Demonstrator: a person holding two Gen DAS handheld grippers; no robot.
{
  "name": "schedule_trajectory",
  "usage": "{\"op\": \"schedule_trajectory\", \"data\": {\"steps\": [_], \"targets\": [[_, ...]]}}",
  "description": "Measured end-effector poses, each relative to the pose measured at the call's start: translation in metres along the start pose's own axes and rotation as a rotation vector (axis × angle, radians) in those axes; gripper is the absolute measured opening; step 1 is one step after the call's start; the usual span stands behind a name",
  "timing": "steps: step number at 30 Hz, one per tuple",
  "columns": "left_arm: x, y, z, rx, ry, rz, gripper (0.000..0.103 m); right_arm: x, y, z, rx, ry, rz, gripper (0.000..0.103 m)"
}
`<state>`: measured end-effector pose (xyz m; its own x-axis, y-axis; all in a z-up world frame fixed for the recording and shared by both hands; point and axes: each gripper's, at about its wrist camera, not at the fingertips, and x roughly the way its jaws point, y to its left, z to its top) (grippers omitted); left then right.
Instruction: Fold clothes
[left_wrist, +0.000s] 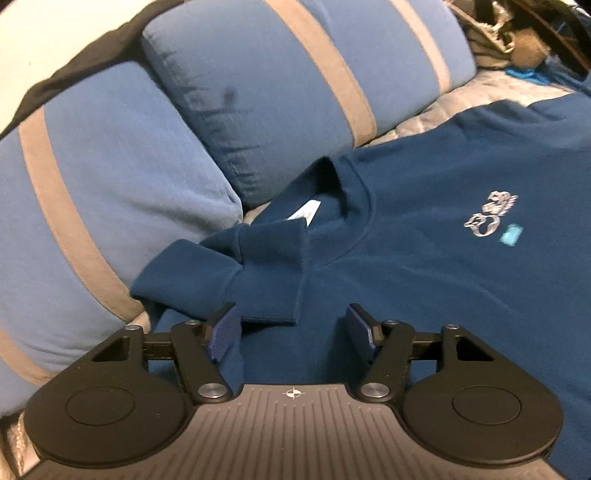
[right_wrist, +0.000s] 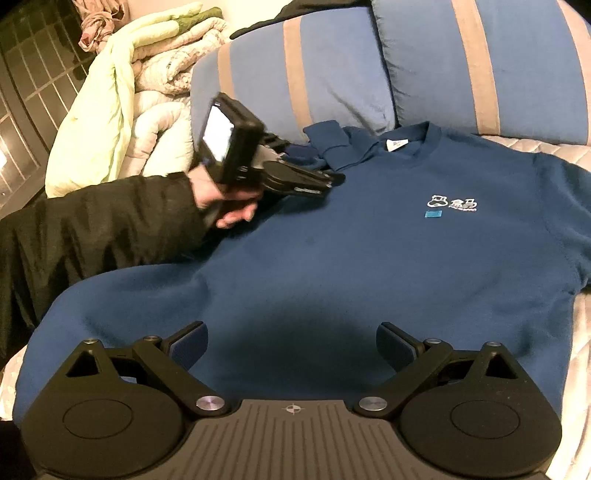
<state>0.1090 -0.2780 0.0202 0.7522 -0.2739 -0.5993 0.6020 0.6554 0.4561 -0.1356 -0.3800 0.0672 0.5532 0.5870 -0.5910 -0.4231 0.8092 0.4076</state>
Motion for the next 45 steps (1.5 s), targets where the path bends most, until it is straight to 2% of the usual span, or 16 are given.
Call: {"op": "schedule_trajectory", "data": {"steps": [4,6,7,9,12,23,36,45], "targets": [[0.015,0.005,0.001,-0.068,0.003,-0.015,0.045,0.001,0.002,0.0,-0.007,-0.002,-0.021,0.098],[0.017,0.01,0.003,-0.114,0.003,-0.027,0.024,0.002,0.003,0.0,-0.013,0.004,-0.028,0.098],[0.018,0.013,0.005,-0.135,0.005,-0.031,0.02,0.002,0.004,0.001,-0.016,0.007,-0.03,0.098],[0.013,0.02,0.008,-0.173,0.01,-0.038,0.005,0.003,0.005,0.0,-0.023,0.011,-0.03,0.098],[0.007,0.03,0.012,-0.229,0.018,-0.049,0.004,0.003,0.004,0.0,-0.022,0.009,-0.032,0.098],[-0.082,0.08,0.02,-0.286,-0.079,0.074,0.003,0.005,0.01,0.0,-0.061,0.012,-0.107,0.098],[-0.184,0.126,-0.016,-0.285,-0.105,0.209,0.003,0.002,0.012,-0.001,-0.069,0.006,-0.127,0.098],[-0.23,0.143,-0.043,-0.31,-0.111,0.268,0.003,0.0,0.015,-0.002,-0.076,0.006,-0.145,0.098]]}}
